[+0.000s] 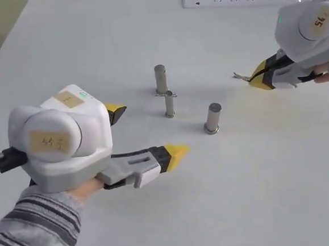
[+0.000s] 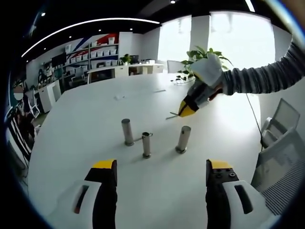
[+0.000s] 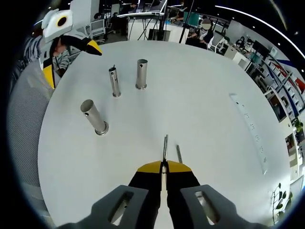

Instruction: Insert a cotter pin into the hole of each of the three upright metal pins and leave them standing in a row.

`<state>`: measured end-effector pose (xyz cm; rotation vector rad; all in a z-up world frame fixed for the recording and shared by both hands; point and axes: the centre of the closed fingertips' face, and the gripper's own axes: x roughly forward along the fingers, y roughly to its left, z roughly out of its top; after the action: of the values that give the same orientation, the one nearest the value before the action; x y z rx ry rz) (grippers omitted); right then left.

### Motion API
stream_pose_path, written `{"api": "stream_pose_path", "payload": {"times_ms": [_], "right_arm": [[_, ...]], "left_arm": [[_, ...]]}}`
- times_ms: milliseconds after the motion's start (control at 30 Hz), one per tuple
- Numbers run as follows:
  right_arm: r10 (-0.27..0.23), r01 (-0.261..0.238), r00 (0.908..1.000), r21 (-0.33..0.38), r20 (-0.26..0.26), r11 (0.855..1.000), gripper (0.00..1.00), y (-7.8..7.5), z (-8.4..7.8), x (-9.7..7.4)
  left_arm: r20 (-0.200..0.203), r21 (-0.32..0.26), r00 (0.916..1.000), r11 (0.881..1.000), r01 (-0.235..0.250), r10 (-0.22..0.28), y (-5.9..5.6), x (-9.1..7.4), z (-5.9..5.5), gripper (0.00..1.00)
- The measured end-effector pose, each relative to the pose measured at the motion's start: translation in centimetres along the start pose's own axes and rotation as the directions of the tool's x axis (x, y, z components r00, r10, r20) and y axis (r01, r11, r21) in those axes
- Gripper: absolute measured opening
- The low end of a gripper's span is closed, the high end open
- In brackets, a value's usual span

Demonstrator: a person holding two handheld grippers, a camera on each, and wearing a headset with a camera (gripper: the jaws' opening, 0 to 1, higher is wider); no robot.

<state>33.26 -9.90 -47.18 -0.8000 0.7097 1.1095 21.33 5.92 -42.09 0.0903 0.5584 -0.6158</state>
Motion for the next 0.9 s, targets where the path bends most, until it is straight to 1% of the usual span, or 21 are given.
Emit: {"api": "stream_pose_path", "payload": {"times_ms": [67,133,333,400,433,500,600,633,733,800,833,900], "right_arm": [[-0.006,0.006,0.9999,-0.014,0.013,1.0,0.0,0.6,0.5,-0.6],[-0.014,0.015,0.9995,-0.03,0.029,0.999,0.0,0.6,0.9,-0.7],[-0.023,0.029,0.9987,-0.121,0.046,0.992,0.0,2.7,2.2,-2.3],[-0.011,0.017,0.9988,-0.137,0.047,0.99,0.0,3.4,2.4,-2.7],[-0.011,0.018,0.9987,-0.14,0.05,0.99,0.0,3.7,2.5,-2.8],[-0.008,0.016,0.9985,-0.155,0.054,0.988,0.0,4.3,2.8,-3.2],[0.004,0.009,0.9972,-0.162,0.075,0.987,0.0,5.2,3.4,-3.9],[0.006,0.008,0.9966,-0.175,0.082,0.985,0.0,5.7,3.7,-4.1],[0.006,0.013,0.9954,-0.198,0.095,0.98,0.0,6.6,4.3,-4.7],[0.016,0.006,0.994,-0.205,0.108,0.979,0.0,7.3,4.8,-4.9],[0.017,0.006,0.9935,-0.209,0.112,0.978,0.0,7.5,4.9,-5.0],[0.027,0.001,0.9925,-0.228,0.119,0.974,0.0,8.1,5.3,-5.1]], "left_arm": [[0.004,-0.002,1.0,1.0,0.008,-0.008,-0.1,0.0,0.4,0.71],[0.007,-0.003,0.9997,1.0,0.023,-0.023,-0.4,0.2,0.8,0.69],[0.009,-0.012,0.9973,0.997,0.073,-0.073,-1.4,0.7,1.9,0.61],[0.0,-0.032,0.9955,0.995,0.095,-0.095,-1.9,0.9,2.1,0.56],[-0.009,-0.051,0.9945,0.993,0.104,-0.105,-2.1,1.0,2.1,0.54],[-0.005,-0.064,0.9929,0.991,0.118,-0.119,-2.6,1.2,2.3,0.51],[0.004,-0.083,0.9906,0.987,0.136,-0.137,-3.2,1.3,2.6,0.48],[0.004,-0.091,0.9901,0.986,0.14,-0.14,-3.3,1.4,2.7,0.46],[-0.013,-0.13,0.9869,0.979,0.158,-0.161,-3.8,1.8,2.6,0.41],[-0.026,-0.143,0.9851,0.976,0.165,-0.17,-4.2,2.0,2.4,0.39],[-0.029,-0.149,0.9838,0.974,0.171,-0.177,-4.3,2.0,2.4,0.39],[-0.02,-0.177,0.982,0.967,0.181,-0.188,-4.6,2.1,2.5,0.37]]}}
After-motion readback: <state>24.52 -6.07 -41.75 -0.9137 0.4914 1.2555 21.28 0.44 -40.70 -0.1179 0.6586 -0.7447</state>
